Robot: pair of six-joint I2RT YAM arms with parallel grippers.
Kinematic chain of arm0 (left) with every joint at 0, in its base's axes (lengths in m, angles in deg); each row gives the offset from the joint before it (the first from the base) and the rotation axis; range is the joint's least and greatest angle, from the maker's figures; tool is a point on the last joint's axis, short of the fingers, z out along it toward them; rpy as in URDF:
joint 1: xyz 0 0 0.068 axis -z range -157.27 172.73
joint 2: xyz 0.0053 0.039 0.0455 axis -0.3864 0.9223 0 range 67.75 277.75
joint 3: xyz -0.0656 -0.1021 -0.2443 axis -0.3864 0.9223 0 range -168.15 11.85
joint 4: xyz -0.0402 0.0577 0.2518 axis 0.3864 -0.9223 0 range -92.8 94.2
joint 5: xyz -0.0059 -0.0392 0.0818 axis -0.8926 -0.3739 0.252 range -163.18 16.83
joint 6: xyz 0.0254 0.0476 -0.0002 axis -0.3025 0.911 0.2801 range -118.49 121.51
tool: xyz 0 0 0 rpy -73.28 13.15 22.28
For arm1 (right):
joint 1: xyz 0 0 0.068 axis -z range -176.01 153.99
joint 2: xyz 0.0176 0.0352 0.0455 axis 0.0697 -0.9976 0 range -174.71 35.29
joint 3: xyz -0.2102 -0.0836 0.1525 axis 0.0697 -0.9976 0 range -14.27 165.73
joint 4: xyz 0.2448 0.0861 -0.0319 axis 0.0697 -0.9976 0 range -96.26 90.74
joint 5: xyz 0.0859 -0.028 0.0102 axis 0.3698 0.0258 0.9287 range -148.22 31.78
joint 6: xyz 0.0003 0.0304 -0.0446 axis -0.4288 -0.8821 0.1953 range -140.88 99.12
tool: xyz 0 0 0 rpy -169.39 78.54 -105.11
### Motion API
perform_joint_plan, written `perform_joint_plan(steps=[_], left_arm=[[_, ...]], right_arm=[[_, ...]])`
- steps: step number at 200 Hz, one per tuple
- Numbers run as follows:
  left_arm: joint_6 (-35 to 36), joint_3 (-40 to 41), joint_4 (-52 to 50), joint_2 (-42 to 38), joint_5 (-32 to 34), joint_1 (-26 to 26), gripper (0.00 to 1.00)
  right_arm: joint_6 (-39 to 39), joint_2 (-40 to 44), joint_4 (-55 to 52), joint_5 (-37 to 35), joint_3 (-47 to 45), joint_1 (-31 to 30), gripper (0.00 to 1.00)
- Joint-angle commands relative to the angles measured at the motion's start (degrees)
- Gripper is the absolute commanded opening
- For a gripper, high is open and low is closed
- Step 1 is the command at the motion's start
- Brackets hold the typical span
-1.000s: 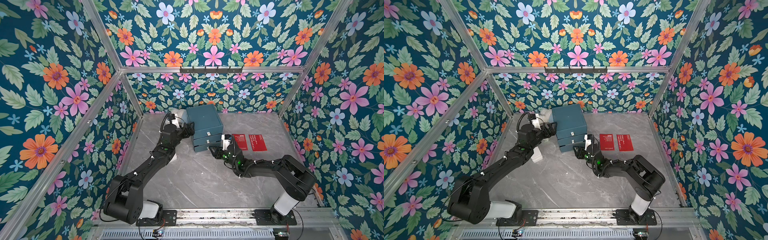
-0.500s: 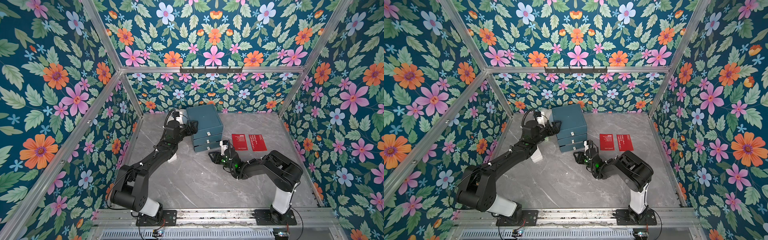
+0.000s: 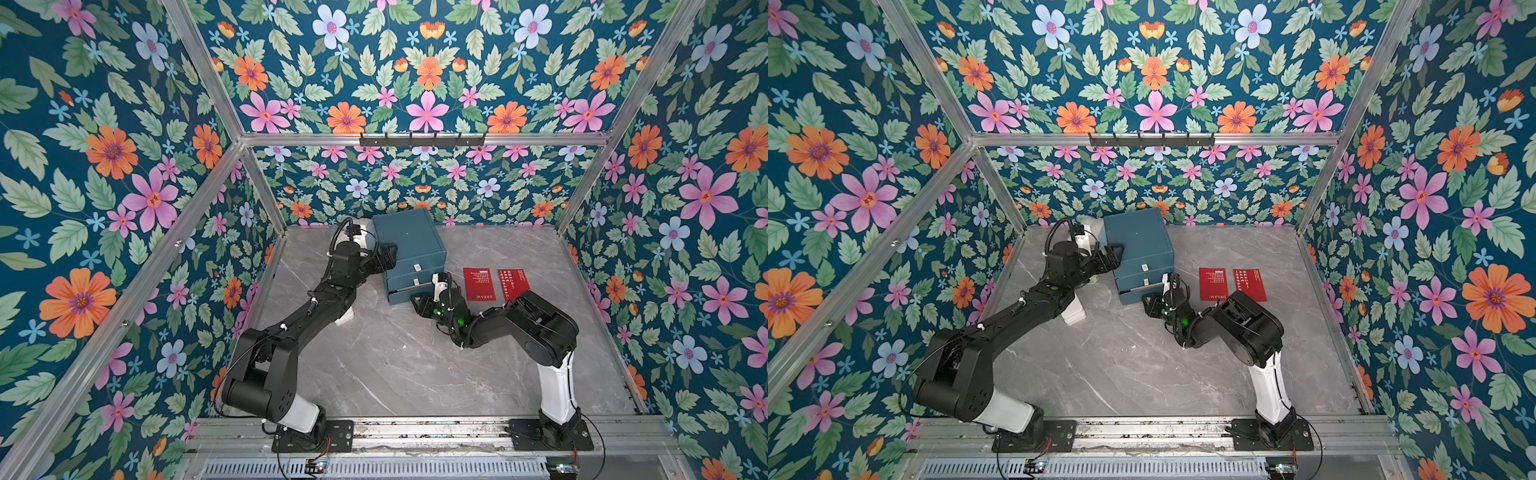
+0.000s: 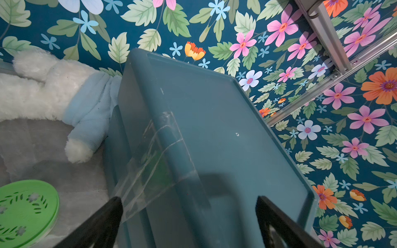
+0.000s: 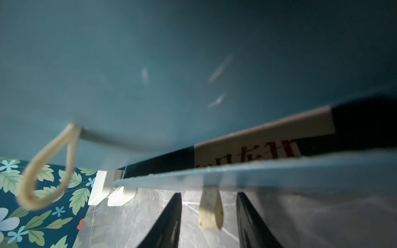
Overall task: Take the postcards out of the drawer
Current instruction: Open the drawer in the storage box.
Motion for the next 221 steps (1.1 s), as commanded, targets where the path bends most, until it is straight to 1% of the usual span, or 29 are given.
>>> perform_joint_plan(steps=[1,10,33,53,65,118,140,173,221], left_arm=[[0.7,0.0,0.5,-0.2,-0.2,-0.1,1.00],[0.8,0.1,0.5,-0.3,-0.2,-0.1,1.00],[1.0,0.3,0.2,-0.5,0.0,-0.1,1.00],[1.1,0.5,0.3,-0.8,0.3,-0.1,1.00],[1.0,0.6,0.3,-0.9,0.4,-0.1,1.00],[1.0,0.8,0.5,-1.1,0.5,-0.1,1.00],[0.9,1.1,0.5,-1.4,0.6,-0.1,1.00],[1.0,1.3,0.6,-1.6,0.8,-0.1,1.00],[0.9,1.3,0.3,-1.9,0.8,-0.1,1.00]], right_arm=[[0.0,-1.1,3.3,-1.0,0.8,0.0,0.41],[-0.3,-1.5,3.8,-1.0,0.9,0.2,0.37],[-1.1,-1.8,4.6,-1.0,0.8,0.2,0.20],[-1.0,-1.2,4.8,-1.1,-0.1,0.2,0.09],[-1.0,-0.8,4.8,-1.1,-0.8,0.2,0.00],[-1.8,2.3,7.0,0.6,-5.3,0.2,0.00],[-2.6,4.5,7.5,1.0,-8.7,-0.3,0.00],[-3.9,8.4,7.5,-0.6,-15.0,-1.8,0.00],[-7.8,12.0,7.8,1.2,-22.2,-3.4,0.00]])
